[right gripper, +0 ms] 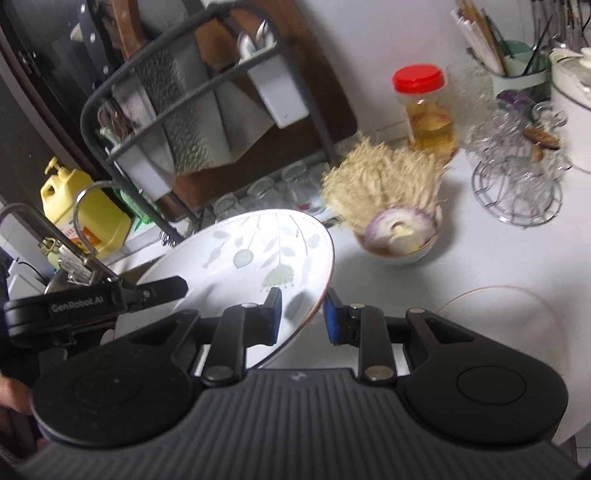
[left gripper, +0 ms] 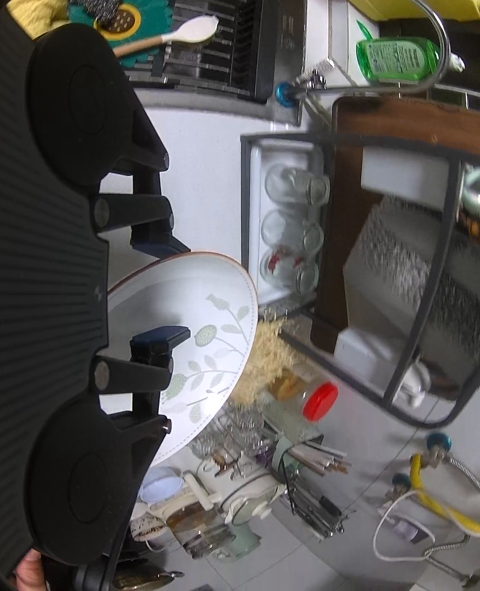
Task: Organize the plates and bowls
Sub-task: 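Lift the smaller white plate with both grippers toward the plate stack, then lower the smaller white plate onto the stacked plates with both grippers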
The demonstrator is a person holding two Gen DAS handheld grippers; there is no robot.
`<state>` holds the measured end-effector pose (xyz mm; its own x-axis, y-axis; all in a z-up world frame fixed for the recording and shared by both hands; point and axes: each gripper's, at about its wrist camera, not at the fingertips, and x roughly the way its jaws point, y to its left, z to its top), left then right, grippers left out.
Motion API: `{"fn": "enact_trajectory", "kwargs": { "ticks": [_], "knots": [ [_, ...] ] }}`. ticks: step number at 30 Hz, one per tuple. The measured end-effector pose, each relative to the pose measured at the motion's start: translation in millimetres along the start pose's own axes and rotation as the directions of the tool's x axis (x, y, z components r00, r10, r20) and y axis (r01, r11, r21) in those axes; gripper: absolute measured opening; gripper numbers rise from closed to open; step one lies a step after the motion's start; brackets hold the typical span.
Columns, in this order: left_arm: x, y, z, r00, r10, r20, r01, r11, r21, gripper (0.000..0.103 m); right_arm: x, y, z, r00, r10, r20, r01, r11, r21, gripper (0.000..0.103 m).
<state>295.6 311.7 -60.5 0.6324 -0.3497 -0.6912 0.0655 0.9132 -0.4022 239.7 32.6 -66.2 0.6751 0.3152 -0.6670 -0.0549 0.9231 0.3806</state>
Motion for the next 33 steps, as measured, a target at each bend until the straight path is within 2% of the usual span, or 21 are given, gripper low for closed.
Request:
{"fn": "enact_trajectory", "kwargs": {
  "ticks": [9, 19, 23, 33],
  "knots": [
    [24.2, -63.9, -22.5, 0.997, -0.07, -0.036, 0.071, 0.997, 0.009, 0.043, -44.2, -52.6, 4.8, 0.998, -0.057, 0.041, 0.057, 0.998, 0.004, 0.028],
    [67.4, -131.5, -45.1, 0.99, -0.089, -0.107, 0.091, 0.996, 0.018, 0.043, -68.3, -122.2, -9.4, 0.994, -0.103, 0.038, 0.102, 0.994, 0.033, 0.028],
    [82.7, -145.4, -55.5, 0.986, -0.072, -0.15, 0.075, 0.997, 0.013, 0.043, -69.1, -146.1, -15.2, 0.995, -0.091, 0.029, 0.089, 0.995, 0.051, 0.028],
    [117.7, -152.0, -103.3, 0.965, 0.029, -0.259, -0.031, 0.999, -0.005, 0.043, -48.4, -179.9, -40.4, 0.995, -0.084, -0.054, 0.086, 0.996, 0.031, 0.028]
  ]
}}
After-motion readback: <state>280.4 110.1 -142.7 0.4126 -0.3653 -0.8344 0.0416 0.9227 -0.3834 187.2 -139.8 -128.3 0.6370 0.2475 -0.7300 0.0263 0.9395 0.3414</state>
